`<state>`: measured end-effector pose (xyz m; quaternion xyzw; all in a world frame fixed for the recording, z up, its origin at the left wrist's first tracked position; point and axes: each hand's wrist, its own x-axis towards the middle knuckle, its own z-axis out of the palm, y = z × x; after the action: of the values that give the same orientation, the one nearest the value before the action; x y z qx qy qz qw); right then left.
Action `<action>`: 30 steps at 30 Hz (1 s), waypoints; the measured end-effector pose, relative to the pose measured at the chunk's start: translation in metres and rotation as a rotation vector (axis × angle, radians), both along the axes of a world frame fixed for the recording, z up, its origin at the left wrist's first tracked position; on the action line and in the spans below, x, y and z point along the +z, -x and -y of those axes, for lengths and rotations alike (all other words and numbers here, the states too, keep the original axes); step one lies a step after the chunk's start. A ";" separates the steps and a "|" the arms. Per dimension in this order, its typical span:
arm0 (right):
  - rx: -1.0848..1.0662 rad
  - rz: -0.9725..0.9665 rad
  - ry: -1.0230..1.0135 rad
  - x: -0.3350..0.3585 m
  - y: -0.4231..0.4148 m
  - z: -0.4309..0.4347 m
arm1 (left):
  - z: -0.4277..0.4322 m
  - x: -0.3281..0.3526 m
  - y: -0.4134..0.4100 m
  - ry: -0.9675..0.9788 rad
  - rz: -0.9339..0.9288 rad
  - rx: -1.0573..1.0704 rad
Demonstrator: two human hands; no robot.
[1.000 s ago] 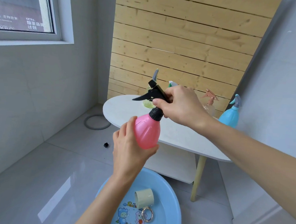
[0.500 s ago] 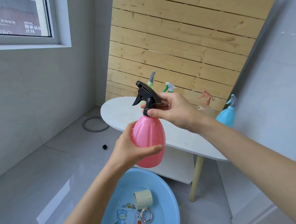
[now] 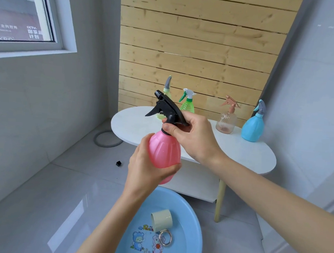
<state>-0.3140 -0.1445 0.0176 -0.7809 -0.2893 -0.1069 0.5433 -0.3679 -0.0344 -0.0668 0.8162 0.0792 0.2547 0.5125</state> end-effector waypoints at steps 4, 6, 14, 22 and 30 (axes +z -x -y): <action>0.022 -0.048 0.085 0.002 -0.007 0.011 | 0.002 0.000 -0.006 -0.047 -0.078 -0.084; 0.016 -0.063 0.122 0.002 -0.015 0.019 | 0.005 0.002 -0.013 -0.091 -0.111 -0.115; -0.101 -0.025 0.171 0.009 -0.069 0.052 | 0.022 0.017 -0.075 -0.286 -0.226 -0.217; -0.261 0.028 0.222 0.000 -0.180 0.076 | 0.038 0.008 -0.188 -0.148 -0.288 -0.336; -0.416 0.069 0.278 -0.037 -0.301 0.084 | 0.057 -0.029 -0.316 -0.156 -0.256 -0.328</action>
<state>-0.0134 -0.2289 -0.0191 -0.8868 -0.1527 -0.2020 0.3866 -0.0519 -0.0919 -0.0956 0.8809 -0.0103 0.0677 0.4684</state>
